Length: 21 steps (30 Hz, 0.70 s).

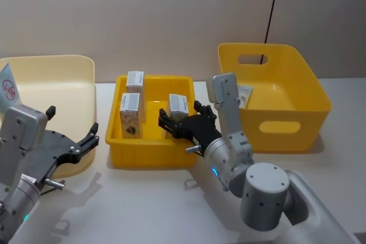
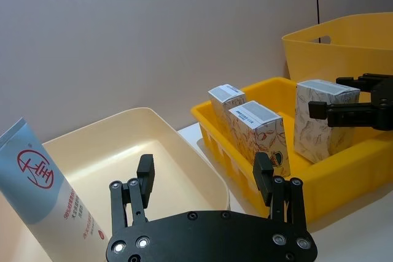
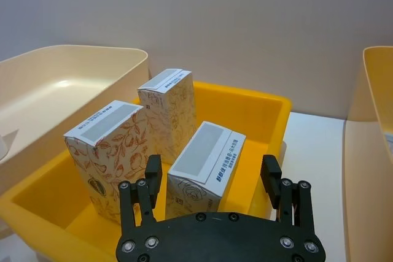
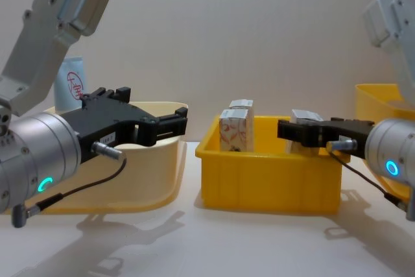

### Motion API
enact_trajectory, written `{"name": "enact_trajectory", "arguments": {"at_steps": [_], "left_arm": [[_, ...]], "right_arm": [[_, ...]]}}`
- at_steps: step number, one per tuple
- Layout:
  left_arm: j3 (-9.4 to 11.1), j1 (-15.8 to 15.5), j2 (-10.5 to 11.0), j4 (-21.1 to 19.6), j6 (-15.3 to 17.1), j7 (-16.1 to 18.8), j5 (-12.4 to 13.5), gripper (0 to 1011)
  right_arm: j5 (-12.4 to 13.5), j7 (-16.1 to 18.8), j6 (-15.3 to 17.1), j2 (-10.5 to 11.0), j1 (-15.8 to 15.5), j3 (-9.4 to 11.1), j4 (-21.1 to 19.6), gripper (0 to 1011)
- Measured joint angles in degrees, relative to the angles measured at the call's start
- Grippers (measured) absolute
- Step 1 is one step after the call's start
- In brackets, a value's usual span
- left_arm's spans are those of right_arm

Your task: Bimanual collaborative sorting of washing and personal care products

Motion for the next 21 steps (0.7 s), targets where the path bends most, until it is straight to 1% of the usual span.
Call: {"name": "enact_trajectory", "arguments": {"at_steps": [4,7,8,9,10,11,12,13,14,16,18,21], "left_arm": [[0.0,0.0,0.0,0.0,0.0,0.0,0.0,1003],[0.0,0.0,0.0,0.0,0.0,0.0,0.0,1003],[0.0,0.0,0.0,0.0,0.0,0.0,0.0,1003],[0.0,0.0,0.0,0.0,0.0,0.0,0.0,1003],[0.0,0.0,0.0,0.0,0.0,0.0,0.0,1003],[0.0,0.0,0.0,0.0,0.0,0.0,0.0,1003],[0.0,0.0,0.0,0.0,0.0,0.0,0.0,1003],[0.0,0.0,0.0,0.0,0.0,0.0,0.0,1003],[0.0,0.0,0.0,0.0,0.0,0.0,0.0,1003],[0.0,0.0,0.0,0.0,0.0,0.0,0.0,1003],[0.0,0.0,0.0,0.0,0.0,0.0,0.0,1003],[0.0,0.0,0.0,0.0,0.0,0.0,0.0,1003]], "right_arm": [[-0.1,0.3,0.1,-0.3,0.6,0.0,0.8,1001],[-0.1,0.5,0.2,-0.5,0.9,0.0,1.3,965],[-0.1,0.6,0.2,-0.5,1.0,0.0,1.5,926],[-0.1,0.6,0.2,-0.5,1.0,0.0,1.5,926],[-0.2,0.7,0.2,-0.6,1.2,0.0,1.7,881],[-0.2,0.7,0.2,-0.6,1.2,0.0,1.8,881],[-0.2,0.8,0.2,-0.7,1.3,0.0,1.9,834],[-0.2,0.9,0.2,-0.7,1.4,0.0,2.0,813],[-0.2,0.9,0.3,-0.8,1.5,0.0,2.1,758],[-0.2,0.9,0.3,-0.8,1.5,0.0,2.2,740],[-0.2,1.0,0.3,-0.9,1.6,0.0,2.4,646],[-0.2,1.0,0.3,-0.9,1.7,0.0,2.5,590]]}}
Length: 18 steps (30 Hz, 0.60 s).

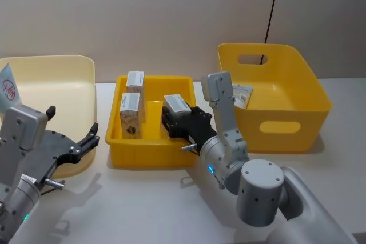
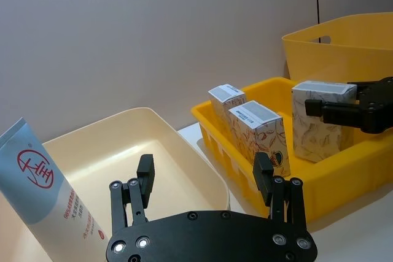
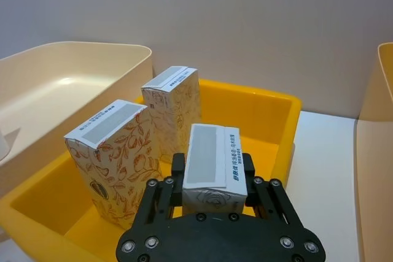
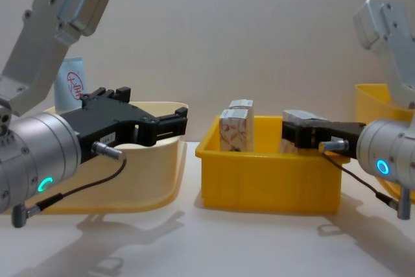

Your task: Bimanual collaborative sorting of washing and personal care products

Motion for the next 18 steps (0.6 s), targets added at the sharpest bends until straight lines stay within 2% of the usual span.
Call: {"name": "enact_trajectory", "arguments": {"at_steps": [4,7,13,18], "left_arm": [[0.0,0.0,0.0,0.0,0.0,0.0,0.0,1003],[0.0,0.0,0.0,0.0,0.0,0.0,0.0,1003],[0.0,0.0,0.0,0.0,0.0,0.0,0.0,1003],[0.0,0.0,0.0,0.0,0.0,0.0,0.0,1003]], "right_arm": [[0.0,0.1,0.0,-0.1,0.1,0.0,0.1,452],[-0.1,0.2,0.0,-0.1,0.1,0.1,0.1,418],[0.0,0.8,-1.1,0.1,-0.1,0.3,0.0,410],[0.2,2.2,-4.0,0.4,-0.2,0.9,-0.1,410]]}}
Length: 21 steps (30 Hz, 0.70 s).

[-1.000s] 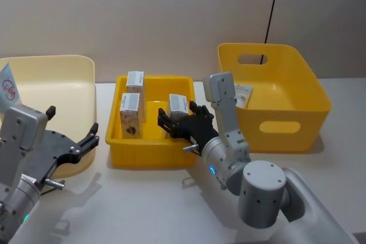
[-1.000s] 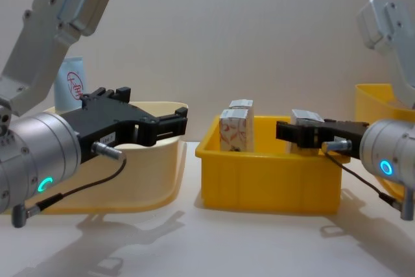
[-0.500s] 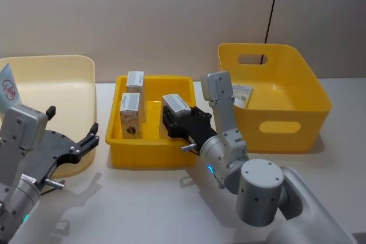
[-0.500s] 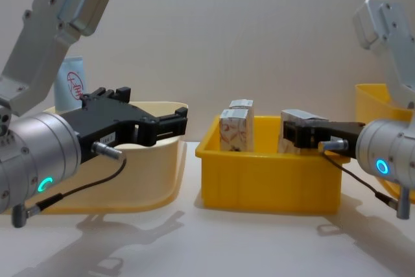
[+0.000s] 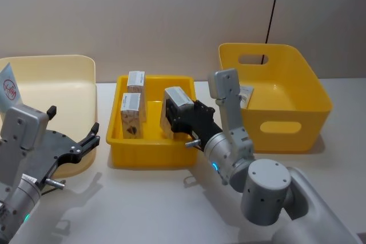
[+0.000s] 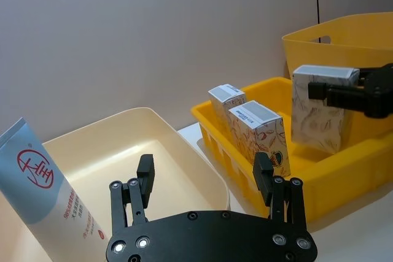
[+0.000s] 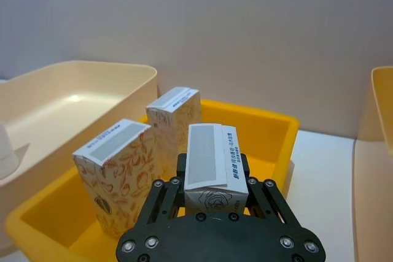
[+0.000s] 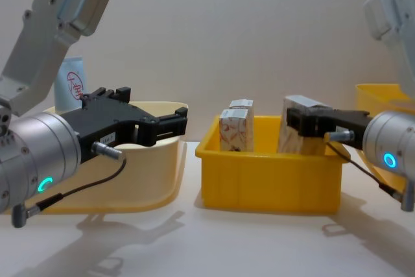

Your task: Bimanual collaborative sorting of washing and personal care products

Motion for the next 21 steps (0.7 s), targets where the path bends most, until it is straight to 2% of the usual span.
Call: {"name": "enact_trajectory", "arguments": {"at_steps": [14,21], "left_arm": [[0.0,0.0,0.0,0.0,0.0,0.0,0.0,1003],[0.0,0.0,0.0,0.0,0.0,0.0,0.0,1003]], "right_arm": [[1.6,3.3,-8.8,0.5,0.9,2.4,0.1,410],[2.4,4.2,-14.5,0.8,2.0,4.9,0.4,409]]}}
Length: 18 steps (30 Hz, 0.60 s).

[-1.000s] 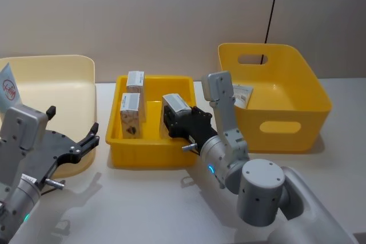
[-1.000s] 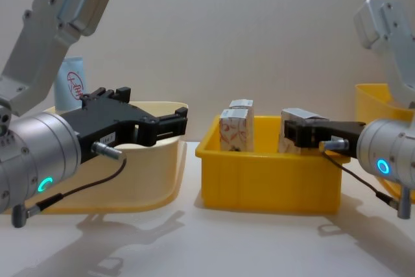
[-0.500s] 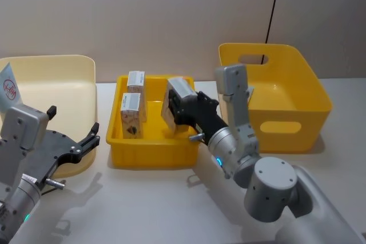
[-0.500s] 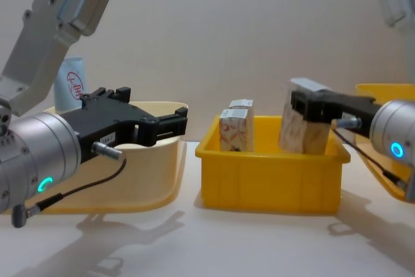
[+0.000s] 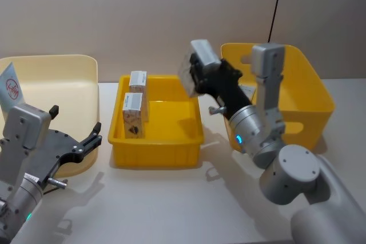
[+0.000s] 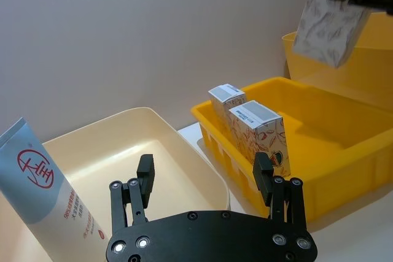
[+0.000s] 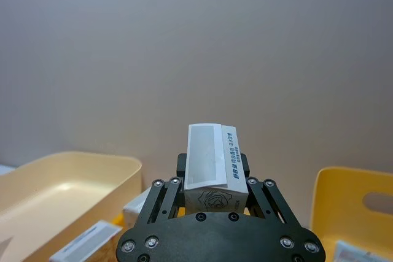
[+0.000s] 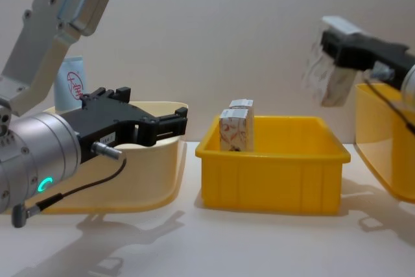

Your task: Bimanual collaborative sorting of washing and personal care products

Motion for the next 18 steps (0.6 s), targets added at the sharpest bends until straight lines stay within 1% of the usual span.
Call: {"name": "enact_trajectory", "arguments": {"at_steps": [4,5,8,11,15,18], "left_arm": [[0.0,0.0,0.0,0.0,0.0,0.0,0.0,1003],[0.0,0.0,0.0,0.0,0.0,0.0,0.0,1003],[0.0,0.0,0.0,0.0,0.0,0.0,0.0,1003],[0.0,0.0,0.0,0.0,0.0,0.0,0.0,1003],[0.0,0.0,0.0,0.0,0.0,0.0,0.0,1003],[0.0,0.0,0.0,0.0,0.0,0.0,0.0,1003]], "right_arm": [[0.1,0.0,-2.5,0.2,0.5,1.5,0.1,410],[0.0,-0.3,-3.5,0.3,0.7,2.1,0.1,409],[-0.3,-1.1,-5.1,0.5,0.9,3.2,0.1,409],[-0.7,-1.8,-6.0,0.6,1.0,4.1,-0.1,410],[-1.8,-3.6,-7.3,0.9,1.0,5.7,-0.4,409],[-2.6,-5.0,-7.7,1.0,0.7,6.7,-0.8,410]]}}
